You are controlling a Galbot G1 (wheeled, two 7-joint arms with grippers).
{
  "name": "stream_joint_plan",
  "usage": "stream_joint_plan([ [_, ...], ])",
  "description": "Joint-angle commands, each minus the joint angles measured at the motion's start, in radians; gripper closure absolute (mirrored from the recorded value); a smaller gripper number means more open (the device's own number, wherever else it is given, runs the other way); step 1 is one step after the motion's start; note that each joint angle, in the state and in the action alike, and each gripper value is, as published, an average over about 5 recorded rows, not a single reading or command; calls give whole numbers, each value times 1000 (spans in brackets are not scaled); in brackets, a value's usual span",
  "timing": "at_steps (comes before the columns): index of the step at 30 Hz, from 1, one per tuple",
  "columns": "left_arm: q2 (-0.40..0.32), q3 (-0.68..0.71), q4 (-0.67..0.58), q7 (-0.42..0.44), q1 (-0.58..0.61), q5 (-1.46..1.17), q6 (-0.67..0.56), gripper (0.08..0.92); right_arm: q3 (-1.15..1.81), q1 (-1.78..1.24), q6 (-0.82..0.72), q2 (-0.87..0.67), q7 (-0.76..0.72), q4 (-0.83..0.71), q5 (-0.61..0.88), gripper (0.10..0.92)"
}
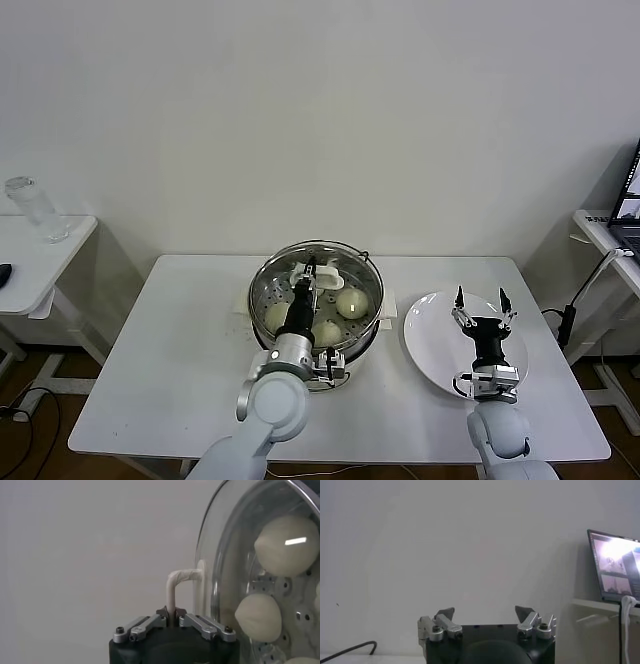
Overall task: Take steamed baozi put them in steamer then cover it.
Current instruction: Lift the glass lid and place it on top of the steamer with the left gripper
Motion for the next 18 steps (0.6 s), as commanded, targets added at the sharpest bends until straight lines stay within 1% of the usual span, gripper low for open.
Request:
stream_joint_plan([
  [1,-3,2,20,-5,2,3,-8,812,2,1,2,-1,0,-1,0,203],
  [18,-1,-11,53,-23,1,5,-22,812,7,1,8,-3,0,-5,-2,203],
])
